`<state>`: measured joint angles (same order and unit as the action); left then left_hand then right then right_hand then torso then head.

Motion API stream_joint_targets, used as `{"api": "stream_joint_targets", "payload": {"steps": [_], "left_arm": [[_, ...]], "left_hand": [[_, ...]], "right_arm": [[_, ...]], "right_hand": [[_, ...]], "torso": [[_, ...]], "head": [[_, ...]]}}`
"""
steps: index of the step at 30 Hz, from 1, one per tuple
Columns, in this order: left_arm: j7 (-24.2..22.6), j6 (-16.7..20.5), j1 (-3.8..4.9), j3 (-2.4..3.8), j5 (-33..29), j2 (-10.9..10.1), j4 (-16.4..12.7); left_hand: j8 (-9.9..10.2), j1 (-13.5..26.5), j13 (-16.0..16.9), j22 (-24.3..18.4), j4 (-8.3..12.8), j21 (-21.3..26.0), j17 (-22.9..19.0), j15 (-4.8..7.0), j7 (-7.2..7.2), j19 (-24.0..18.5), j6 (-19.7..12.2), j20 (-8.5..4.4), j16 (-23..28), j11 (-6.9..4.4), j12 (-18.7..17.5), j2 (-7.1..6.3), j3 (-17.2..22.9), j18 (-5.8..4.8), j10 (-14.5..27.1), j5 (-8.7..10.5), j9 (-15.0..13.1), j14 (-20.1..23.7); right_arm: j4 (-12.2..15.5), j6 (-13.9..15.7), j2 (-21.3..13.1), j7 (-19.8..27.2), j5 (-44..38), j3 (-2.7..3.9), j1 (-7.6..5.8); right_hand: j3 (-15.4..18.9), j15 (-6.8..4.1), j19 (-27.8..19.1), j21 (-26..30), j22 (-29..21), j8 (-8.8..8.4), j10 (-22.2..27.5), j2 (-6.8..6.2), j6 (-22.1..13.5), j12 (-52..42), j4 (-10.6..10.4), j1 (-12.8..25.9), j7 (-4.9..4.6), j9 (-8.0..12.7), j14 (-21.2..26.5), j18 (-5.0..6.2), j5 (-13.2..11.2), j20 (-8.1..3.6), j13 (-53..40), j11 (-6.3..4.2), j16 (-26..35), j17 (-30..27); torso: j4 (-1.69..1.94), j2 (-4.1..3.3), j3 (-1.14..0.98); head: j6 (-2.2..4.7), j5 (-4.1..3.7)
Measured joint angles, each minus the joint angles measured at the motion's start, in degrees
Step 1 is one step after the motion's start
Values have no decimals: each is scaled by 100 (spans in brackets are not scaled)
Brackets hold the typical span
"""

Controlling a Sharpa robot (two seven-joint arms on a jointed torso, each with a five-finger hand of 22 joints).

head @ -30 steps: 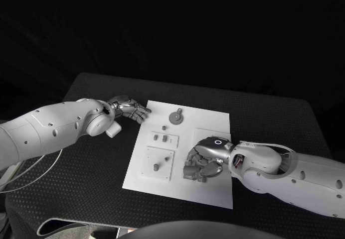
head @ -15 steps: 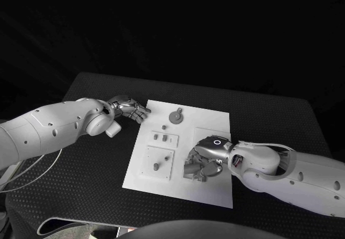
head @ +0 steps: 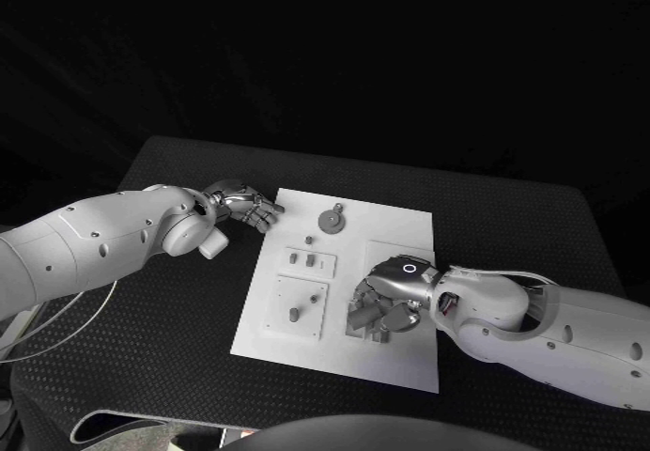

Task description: Assemble the parts on the task board

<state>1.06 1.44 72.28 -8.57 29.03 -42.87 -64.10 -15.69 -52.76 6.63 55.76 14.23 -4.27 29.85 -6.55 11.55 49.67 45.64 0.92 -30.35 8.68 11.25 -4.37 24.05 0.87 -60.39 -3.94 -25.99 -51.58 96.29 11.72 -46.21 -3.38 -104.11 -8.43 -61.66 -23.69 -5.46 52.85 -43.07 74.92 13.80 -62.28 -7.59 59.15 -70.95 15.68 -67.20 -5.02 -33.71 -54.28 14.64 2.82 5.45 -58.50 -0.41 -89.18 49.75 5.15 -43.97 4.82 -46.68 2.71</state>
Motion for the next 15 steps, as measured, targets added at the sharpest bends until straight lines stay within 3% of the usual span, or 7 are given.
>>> {"api": "stream_joint_targets", "payload": {"steps": [2, 6, 15], "left_arm": [[1, -1, 0, 0, 1, 1, 1], [2, -4, 0, 0, 3, 2, 4], [2, -10, 0, 0, 4, 6, 11]], "left_hand": [[0, 0, 0, 1, 0, 0, 0, 0, 0, 0, 0, 0, 22, 0, 0, 0, 0, 0, 0, 0, 0, 0], [0, 0, 2, 1, 0, 0, 4, 0, 0, 0, 0, 0, 22, 0, 0, 0, 0, 0, 0, 0, 0, 0], [0, 0, 5, 4, 0, 0, 4, 0, 0, 0, 0, 0, 22, 0, 0, 0, 0, 0, 0, 0, 0, 0]], "right_arm": [[-4, 39, 0, 29, 2, 0, 1], [-34, 133, -11, 104, 10, 0, 1], [-173, 342, -47, 469, 240, 0, 0]], "right_hand": [[-434, -18, 19, 0, 0, 0, -20, -51, 10, -11, -61, -50, 10, 48, -18, 1, -17, 19, 20, -20, -35, -18], [-754, -19, 19, -30, 0, -1, -19, -48, 10, -27, 52, -46, 10, 50, -19, 1, -18, 19, 36, -20, -35, -31], [-1003, 6, -58, -130, 0, -2, 144, 84, 7, -67, 258, 39, 13, 100, 150, 0, 7, 53, 35, 6, -104, -33]], "torso": [[0, 0, -1], [0, 0, 0], [0, 0, -1]], "head": [[0, 0], [3, 0], [4, -3]]}}
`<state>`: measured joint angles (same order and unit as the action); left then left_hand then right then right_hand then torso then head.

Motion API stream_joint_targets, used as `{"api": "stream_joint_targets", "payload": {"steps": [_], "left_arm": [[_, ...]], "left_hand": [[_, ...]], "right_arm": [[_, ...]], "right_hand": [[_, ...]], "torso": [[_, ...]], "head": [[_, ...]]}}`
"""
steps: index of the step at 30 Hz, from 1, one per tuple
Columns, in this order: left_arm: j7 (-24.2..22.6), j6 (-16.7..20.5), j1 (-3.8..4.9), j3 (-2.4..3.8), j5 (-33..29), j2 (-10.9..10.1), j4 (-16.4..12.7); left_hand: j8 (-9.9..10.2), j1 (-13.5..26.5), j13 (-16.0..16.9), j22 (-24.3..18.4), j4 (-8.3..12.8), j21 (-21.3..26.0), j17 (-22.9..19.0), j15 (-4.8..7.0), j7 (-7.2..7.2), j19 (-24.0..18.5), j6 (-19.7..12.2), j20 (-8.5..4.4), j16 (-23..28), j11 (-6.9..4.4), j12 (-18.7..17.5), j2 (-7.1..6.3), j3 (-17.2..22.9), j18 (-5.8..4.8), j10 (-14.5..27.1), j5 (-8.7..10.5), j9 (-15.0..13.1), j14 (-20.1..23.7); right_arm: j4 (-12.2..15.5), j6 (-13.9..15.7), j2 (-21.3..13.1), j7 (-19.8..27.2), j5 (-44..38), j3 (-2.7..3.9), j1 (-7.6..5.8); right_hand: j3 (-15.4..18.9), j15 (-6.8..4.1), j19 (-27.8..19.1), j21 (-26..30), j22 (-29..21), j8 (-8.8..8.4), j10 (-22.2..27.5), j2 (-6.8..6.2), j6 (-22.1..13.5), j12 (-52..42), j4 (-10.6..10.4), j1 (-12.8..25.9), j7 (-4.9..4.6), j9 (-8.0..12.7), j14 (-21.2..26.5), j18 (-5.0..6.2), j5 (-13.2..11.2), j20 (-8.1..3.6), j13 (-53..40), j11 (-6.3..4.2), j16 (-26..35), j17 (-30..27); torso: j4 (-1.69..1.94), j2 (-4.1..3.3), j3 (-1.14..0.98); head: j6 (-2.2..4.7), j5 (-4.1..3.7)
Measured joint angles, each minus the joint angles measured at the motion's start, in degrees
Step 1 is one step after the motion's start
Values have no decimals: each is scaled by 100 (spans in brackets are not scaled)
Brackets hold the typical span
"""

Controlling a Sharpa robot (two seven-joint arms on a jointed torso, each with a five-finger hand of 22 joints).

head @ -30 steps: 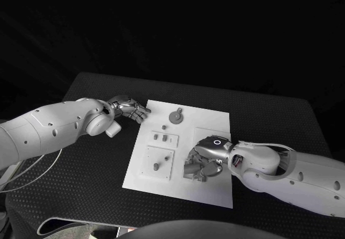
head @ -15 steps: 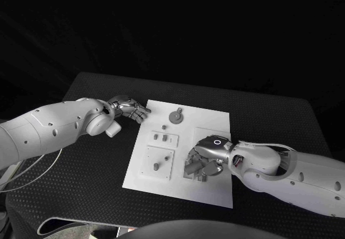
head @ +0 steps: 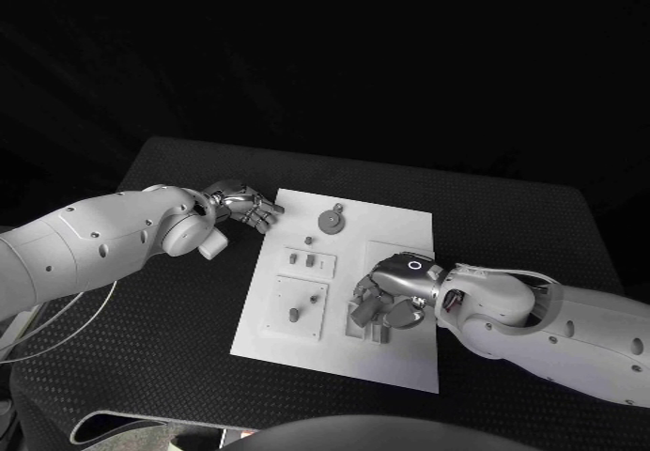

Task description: Assemble the parts on the task board

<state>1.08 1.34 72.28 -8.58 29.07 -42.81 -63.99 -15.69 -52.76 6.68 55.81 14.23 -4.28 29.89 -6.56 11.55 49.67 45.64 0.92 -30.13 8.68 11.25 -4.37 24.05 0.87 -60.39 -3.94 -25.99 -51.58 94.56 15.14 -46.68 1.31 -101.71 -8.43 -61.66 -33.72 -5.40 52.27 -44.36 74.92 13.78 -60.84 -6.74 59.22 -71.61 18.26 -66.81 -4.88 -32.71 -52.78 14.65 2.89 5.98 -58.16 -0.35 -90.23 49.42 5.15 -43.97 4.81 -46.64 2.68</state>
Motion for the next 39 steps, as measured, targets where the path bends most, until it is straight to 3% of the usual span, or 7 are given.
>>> {"api": "stream_joint_targets", "payload": {"steps": [7, 15, 20, 22, 26, 34, 39], "left_arm": [[0, -5, 0, -1, 0, 6, 10], [0, -19, 1, -3, 1, 21, 32], [1, -27, 2, -4, 1, 20, 35], [1, -28, 2, -6, 1, 21, 35], [1, -30, 4, -10, 1, 21, 38], [-5, -36, 7, -28, 1, 16, 40], [-18, -39, 12, -49, -1, 5, 37]], "left_hand": [[0, 0, -1, 4, 0, 0, 0, 0, 0, 0, 0, 0, 0, 0, 0, 0, 0, 0, 0, 0, 0, 0], [0, 0, -1, 6, 0, 0, 5, 0, 0, 0, 0, 0, 0, -8, 0, 0, 0, 0, 9, 0, 0, 0], [0, 0, -1, 5, 0, 0, 4, 0, 0, 0, 0, 0, 0, -20, 0, 0, 0, 0, 20, 0, 0, 0], [0, 0, -1, 5, 0, 0, 9, 0, 19, 0, -19, 0, 0, -20, 0, 0, 0, 0, 20, 0, 0, 0], [0, 0, -1, 2, 0, 0, 9, 0, 20, 0, -20, 0, 0, 1, 0, 0, 0, 0, 40, 0, 5, 0], [0, 0, -2, -8, 0, 0, 8, 0, 20, 0, -20, 0, 0, 1, 0, 0, 0, 0, 40, 0, 5, 0], [0, 0, -2, -5, 0, -1, 14, 1, 20, 0, -20, 0, 0, 1, 0, 0, 0, 2, 40, 0, 5, 0]], "right_arm": [[-54, 169, 3, 372, 241, 1, -8], [-166, 198, 120, 673, 421, 3, -119], [-292, 199, 198, 761, 399, -29, -156], [-325, 200, 231, 786, 362, -84, -182], [-370, 193, 274, 819, 273, -282, -261], [-297, 190, 316, 848, 30, -406, -308], [-262, 179, 359, 846, -147, -438, -316]], "right_hand": [[-31, 36, -49, -61, 0, -9, 166, 62, -32, -50, 31, -15, 28, 0, 104, 0, 0, 8, -37, -6, -85, 36], [-46, 109, -171, -125, 0, -9, 424, 99, -33, -89, 46, -53, 29, 0, 295, 1, 0, 28, -68, 4, -174, 75], [-46, 150, -193, -146, 0, -9, 495, 115, -33, -116, 46, -69, 29, 0, 376, 1, -1, 49, -81, -7, -228, 85], [-46, 152, -233, -146, 0, -9, 504, 128, -33, -116, 46, -82, 29, 0, 377, 0, -1, 48, -82, 3, -229, 87], [-62, 180, -276, -146, 0, -10, 567, 127, -36, -139, 62, -84, 26, 0, 449, 1, -1, 66, -83, 1, -262, 87], [-62, 212, -345, -167, 0, -10, 620, 171, -47, -161, 62, -129, 16, 0, 520, 1, -2, 79, -88, -8, -264, 87], [-62, 265, -439, -167, 0, -10, 782, 100, -55, -187, 62, -246, 9, 0, 655, 1, -2, 131, -88, -27, -286, 81]], "torso": [[1, 0, 0], [3, 1, 0], [3, 1, 2], [1, 1, 2], [1, 1, 1], [-2, 1, 1], [-9, -1, -3]], "head": [[-2, 15], [-5, 29], [-10, 37], [-7, 38], [-6, 38], [-21, 55], [-10, 77]]}}
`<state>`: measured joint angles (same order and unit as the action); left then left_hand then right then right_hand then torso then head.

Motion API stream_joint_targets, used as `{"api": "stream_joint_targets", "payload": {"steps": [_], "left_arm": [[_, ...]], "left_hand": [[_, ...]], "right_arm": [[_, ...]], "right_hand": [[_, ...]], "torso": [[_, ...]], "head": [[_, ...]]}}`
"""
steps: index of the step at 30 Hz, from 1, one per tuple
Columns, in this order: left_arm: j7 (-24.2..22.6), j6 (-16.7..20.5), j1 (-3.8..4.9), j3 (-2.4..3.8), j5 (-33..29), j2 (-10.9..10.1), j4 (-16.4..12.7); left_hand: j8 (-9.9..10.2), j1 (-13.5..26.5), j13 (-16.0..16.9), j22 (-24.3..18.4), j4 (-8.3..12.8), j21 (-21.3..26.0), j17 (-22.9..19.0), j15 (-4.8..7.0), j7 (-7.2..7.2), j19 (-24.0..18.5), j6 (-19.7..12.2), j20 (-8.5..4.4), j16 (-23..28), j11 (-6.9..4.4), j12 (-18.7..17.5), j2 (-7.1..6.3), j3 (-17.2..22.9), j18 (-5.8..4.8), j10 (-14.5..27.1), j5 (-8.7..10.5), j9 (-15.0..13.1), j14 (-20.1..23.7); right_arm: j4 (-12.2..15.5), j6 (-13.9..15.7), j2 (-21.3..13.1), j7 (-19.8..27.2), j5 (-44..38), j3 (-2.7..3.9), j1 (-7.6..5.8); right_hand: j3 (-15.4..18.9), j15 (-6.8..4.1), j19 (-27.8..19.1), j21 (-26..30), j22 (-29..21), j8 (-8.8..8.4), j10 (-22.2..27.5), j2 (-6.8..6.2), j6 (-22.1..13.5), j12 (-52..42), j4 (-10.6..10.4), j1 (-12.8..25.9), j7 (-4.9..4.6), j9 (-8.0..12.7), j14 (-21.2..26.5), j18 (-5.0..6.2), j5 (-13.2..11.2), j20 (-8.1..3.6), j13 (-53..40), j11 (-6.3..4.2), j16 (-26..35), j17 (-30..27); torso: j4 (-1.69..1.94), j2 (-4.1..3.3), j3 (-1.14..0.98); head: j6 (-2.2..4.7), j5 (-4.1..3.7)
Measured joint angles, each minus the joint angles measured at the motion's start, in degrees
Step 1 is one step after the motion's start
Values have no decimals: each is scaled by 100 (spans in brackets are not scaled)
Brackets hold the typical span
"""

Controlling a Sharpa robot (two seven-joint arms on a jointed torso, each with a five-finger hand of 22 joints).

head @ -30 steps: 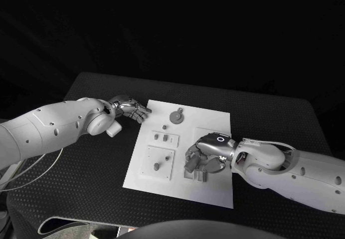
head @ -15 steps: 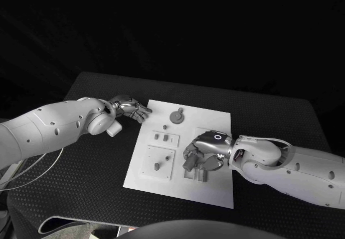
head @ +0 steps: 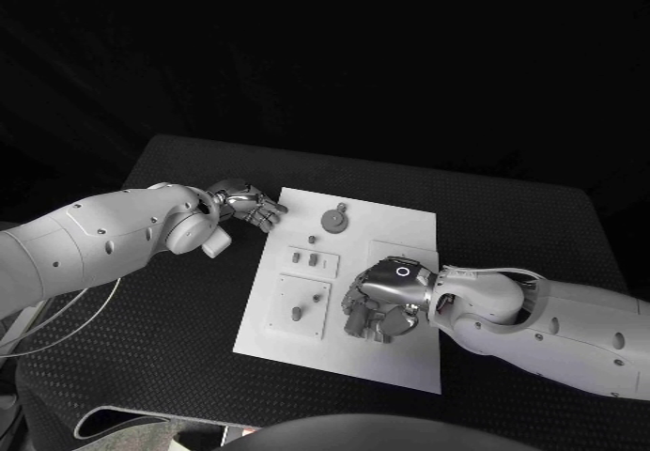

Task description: Assemble the parts on the task board

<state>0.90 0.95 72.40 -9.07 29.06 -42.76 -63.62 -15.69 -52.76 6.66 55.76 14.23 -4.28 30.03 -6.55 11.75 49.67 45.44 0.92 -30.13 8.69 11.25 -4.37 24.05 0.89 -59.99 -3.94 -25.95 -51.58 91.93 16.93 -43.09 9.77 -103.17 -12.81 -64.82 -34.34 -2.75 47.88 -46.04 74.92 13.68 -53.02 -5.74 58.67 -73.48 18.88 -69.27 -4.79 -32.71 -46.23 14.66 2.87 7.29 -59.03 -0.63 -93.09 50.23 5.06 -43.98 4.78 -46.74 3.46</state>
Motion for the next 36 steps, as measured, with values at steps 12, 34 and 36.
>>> {"api": "stream_joint_targets", "payload": {"steps": [12, 34, 36], "left_arm": [[-23, -11, 2, -15, -4, -2, -2], [-35, -28, 2, -18, -4, -3, 2], [-35, -29, 2, -18, -4, -3, 2]], "left_hand": [[0, 0, 0, 0, 0, 0, -1, 0, 0, 0, 0, 0, 0, 0, 0, 0, 0, 3, 0, 0, 0, 0], [0, 0, -1, 10, 0, 0, 10, 0, 0, 0, 0, 0, 0, 0, 0, 0, 0, 3, -1, 23, -1, 0], [0, 0, -1, 9, 0, 0, 10, 0, 0, 0, 0, 0, 0, 0, 0, 0, 0, 3, -1, 23, -1, 0]], "right_arm": [[-1, -53, 3, -50, -218, -3, -17], [-33, -152, 18, -70, -312, -12, -24], [-34, -154, 18, -70, -312, -16, -24]], "right_hand": [[-33, 102, -193, 88, 0, -25, 388, -1, -37, 233, 32, -75, -36, 37, 246, 0, 0, 49, 180, 63, -27, -45], [-96, 174, -234, 111, 0, -42, 409, -30, -103, 233, -30, -257, -43, 37, 318, 0, -1, 90, 285, 82, -27, -60], [-158, 176, -234, 111, 0, -42, 409, -30, -118, 233, -93, -257, -40, 37, 320, 0, -4, 90, 292, 82, -27, -66]], "torso": [[8, 0, 3], [9, 1, 7], [10, 1, 7]], "head": [[-12, -51], [-34, -52], [-34, -50]]}}
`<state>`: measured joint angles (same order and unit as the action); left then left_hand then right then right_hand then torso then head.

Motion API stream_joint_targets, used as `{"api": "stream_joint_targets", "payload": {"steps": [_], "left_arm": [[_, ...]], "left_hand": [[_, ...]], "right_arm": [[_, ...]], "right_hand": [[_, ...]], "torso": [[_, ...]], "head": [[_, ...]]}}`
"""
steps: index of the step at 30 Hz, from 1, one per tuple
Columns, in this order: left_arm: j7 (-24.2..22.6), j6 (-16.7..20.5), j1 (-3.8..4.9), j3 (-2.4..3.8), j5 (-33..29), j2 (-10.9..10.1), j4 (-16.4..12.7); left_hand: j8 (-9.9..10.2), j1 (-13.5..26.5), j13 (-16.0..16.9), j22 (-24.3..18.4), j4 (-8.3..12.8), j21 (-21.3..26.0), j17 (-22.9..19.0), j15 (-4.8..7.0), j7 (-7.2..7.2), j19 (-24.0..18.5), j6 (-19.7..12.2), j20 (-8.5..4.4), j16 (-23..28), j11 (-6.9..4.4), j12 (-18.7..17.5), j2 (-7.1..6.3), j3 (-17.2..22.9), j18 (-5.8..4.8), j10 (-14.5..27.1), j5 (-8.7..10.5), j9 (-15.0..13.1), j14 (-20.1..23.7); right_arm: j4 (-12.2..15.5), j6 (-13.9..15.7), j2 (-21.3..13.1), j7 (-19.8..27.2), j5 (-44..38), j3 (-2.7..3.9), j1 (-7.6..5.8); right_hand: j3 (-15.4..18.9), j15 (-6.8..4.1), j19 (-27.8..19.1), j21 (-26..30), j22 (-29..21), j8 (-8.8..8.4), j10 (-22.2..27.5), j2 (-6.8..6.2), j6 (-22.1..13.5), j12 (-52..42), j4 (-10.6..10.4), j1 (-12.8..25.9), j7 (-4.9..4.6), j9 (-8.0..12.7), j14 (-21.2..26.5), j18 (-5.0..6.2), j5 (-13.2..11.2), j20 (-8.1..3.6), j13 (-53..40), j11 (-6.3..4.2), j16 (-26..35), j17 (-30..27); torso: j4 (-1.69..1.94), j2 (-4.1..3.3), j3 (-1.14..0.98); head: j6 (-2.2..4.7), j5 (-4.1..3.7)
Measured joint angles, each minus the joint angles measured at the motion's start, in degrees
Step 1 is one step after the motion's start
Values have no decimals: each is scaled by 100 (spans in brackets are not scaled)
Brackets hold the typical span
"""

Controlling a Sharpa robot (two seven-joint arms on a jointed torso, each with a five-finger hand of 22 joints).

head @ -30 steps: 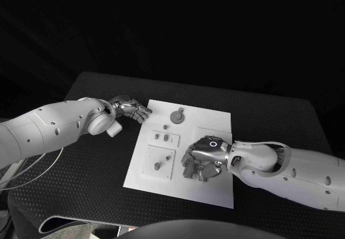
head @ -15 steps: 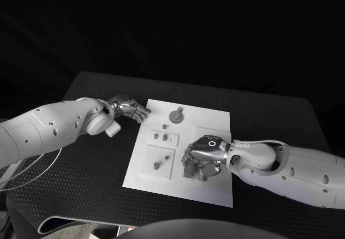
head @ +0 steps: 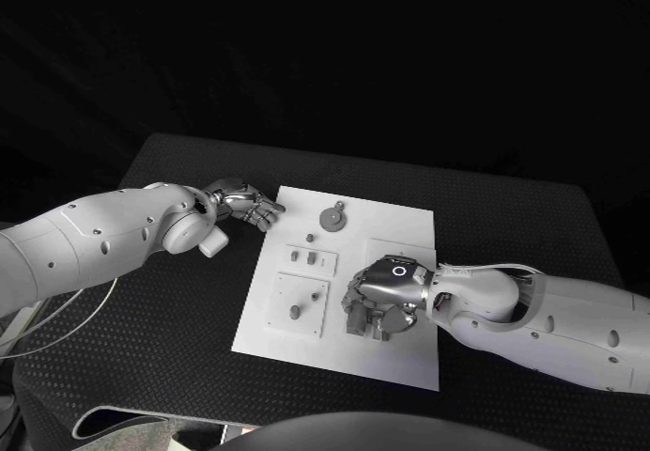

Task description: Assemble the parts on the task board

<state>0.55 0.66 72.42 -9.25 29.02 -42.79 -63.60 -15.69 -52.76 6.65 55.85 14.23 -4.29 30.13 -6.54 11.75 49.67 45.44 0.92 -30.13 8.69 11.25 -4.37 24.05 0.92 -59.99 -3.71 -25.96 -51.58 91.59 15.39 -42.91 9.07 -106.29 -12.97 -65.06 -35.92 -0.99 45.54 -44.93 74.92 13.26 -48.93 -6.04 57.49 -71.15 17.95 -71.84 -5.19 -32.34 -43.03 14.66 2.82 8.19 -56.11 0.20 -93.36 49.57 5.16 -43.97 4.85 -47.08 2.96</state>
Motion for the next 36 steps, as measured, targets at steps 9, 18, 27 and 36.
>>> {"api": "stream_joint_targets", "payload": {"steps": [9, 18, 27, 36], "left_arm": [[0, -9, 0, 0, 0, -1, 1], [1, -15, 0, -1, 0, -2, 2], [3, -22, 0, -1, 0, -4, 5], [4, -28, 0, 0, 0, -4, 5]], "left_hand": [[0, 0, 0, -4, 0, 0, 0, 0, 0, 0, 0, 0, 23, 0, 0, 0, 0, 0, 0, 0, 0, 0], [0, 0, 0, -3, 0, 0, 5, 0, -20, 0, -20, 0, 23, 0, 0, 0, 0, 0, 0, 0, 5, 0], [0, 0, 0, 0, 0, 0, 5, 0, -20, 0, -20, 0, 23, 0, 0, 0, 0, 0, 0, 0, 4, 0], [0, 0, 0, -5, 0, 0, 10, 0, -20, 0, -20, 0, 23, 0, 0, 0, 0, 0, 0, 0, 4, 0]], "right_arm": [[-11, -5, 12, 0, -3, -12, 0], [-25, -10, 11, -3, -3, -19, -1], [-37, -9, 14, -12, 3, -24, -4], [-40, -9, 5, -27, 9, -32, -4]], "right_hand": [[-111, 60, -72, 50, 0, 0, 104, -113, -11, 0, -111, -129, 12, 30, 101, 0, 0, 32, 65, 40, 0, -40], [-137, 125, -113, 89, 0, -69, 154, -232, -229, -1, -137, -165, 38, 80, 166, 0, 0, 72, 137, 72, 0, -86], [-117, 204, -164, 189, 0, -160, 307, -407, -454, -1, -118, -42, 19, 172, 289, 0, 5, 124, 240, 144, 0, -157], [-117, 233, -235, 243, 0, -161, 378, -453, -507, -1, -118, -42, 25, 223, 356, 0, 5, 154, 297, 175, 0, -198]], "torso": [[1, 1, 0], [0, 2, 0], [-4, 2, -1], [-4, 1, -2]], "head": [[-5, -1], [-9, 2], [-18, -1], [-19, -4]]}}
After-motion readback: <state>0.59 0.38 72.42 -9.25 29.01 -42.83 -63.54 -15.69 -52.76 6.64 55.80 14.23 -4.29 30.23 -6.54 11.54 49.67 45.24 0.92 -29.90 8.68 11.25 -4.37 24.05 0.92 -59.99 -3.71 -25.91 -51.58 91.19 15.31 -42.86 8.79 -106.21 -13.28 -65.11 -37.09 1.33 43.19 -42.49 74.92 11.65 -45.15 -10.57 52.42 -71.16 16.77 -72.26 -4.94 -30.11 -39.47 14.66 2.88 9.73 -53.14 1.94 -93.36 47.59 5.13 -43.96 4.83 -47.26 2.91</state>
